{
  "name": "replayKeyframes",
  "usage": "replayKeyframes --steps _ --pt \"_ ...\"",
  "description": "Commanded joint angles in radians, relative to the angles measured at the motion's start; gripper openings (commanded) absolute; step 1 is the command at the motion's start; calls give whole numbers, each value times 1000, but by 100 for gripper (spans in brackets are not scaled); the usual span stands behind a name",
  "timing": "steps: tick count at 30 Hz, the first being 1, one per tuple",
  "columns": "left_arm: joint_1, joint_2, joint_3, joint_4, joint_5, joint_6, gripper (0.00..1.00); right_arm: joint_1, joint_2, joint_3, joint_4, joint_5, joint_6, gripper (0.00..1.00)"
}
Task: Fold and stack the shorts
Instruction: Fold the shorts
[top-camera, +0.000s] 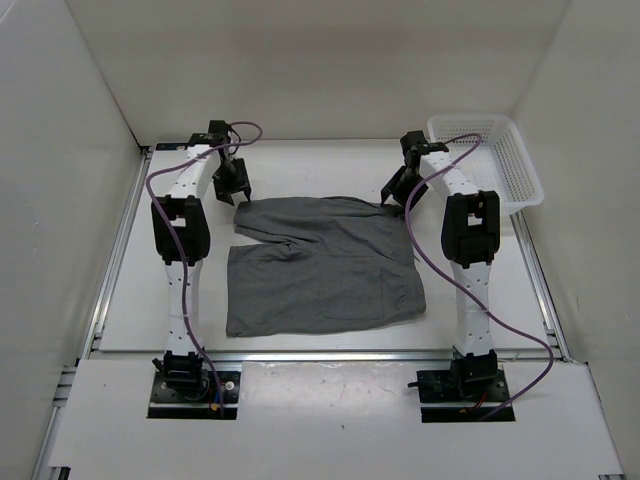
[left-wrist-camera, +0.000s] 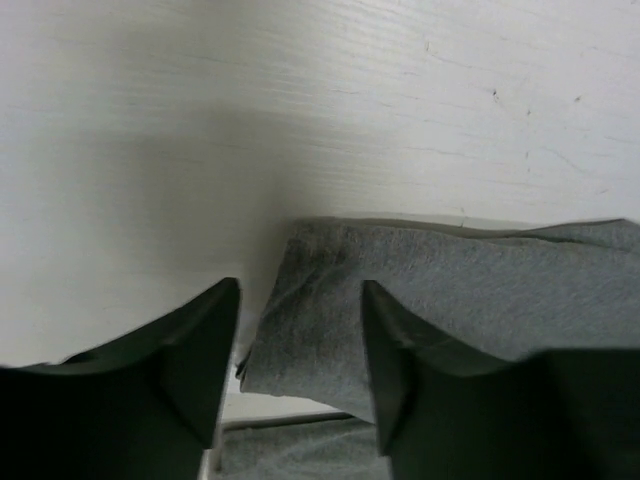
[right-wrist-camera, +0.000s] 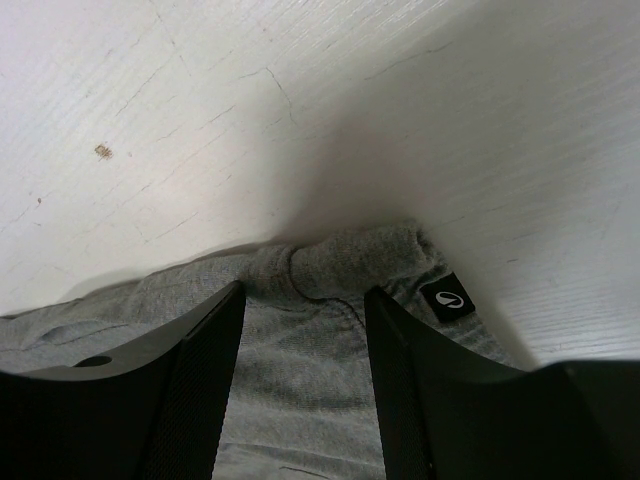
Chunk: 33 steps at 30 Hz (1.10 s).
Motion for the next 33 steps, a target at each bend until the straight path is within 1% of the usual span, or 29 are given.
replayKeyframes --steps 1,4,5,7,8,10,11,12,13,14,18,21,23,24,29,33 --pt "-18 7 9 2 20 22 60 0 17 0 6 24 2 57" --pt "-18 18 51 2 77 22 46 0 8 0 15 24 2 57" --pt "-18 41 63 2 77 22 43 0 8 0 15 24 2 57" --pt "-18 54 95 -12 94 22 42 0 -1 0 15 24 2 57" --pt "-18 67 95 -12 94 22 44 0 -1 0 15 24 -7 57" --pt "-18 67 110 -23 94 31 44 0 -12 0 15 24 -7 58" --pt "-18 67 110 -23 94 31 42 0 -21 0 15 33 -7 58" --pt "-18 56 110 -23 94 31 26 0 -21 0 15 33 -16 58" --pt "-18 56 98 -23 79 22 17 0 -21 0 15 33 -16 58" --pt "-18 41 98 -12 59 22 10 0 -32 0 15 33 -16 58" --pt "-18 -40 87 8 14 1 10 0 -66 0 15 51 -25 58" --pt "-18 -103 60 51 5 0 10 0 -77 0 15 78 -13 62" --pt "-18 -114 60 51 33 0 10 0 -77 16 15 35 1 69" --pt "-18 -114 72 51 42 -9 10 0 -77 16 15 25 24 70" --pt "-18 -105 121 51 77 -9 10 0 -58 39 15 16 65 70" --pt "-18 -96 121 51 100 -9 10 0 -38 39 15 34 110 70"
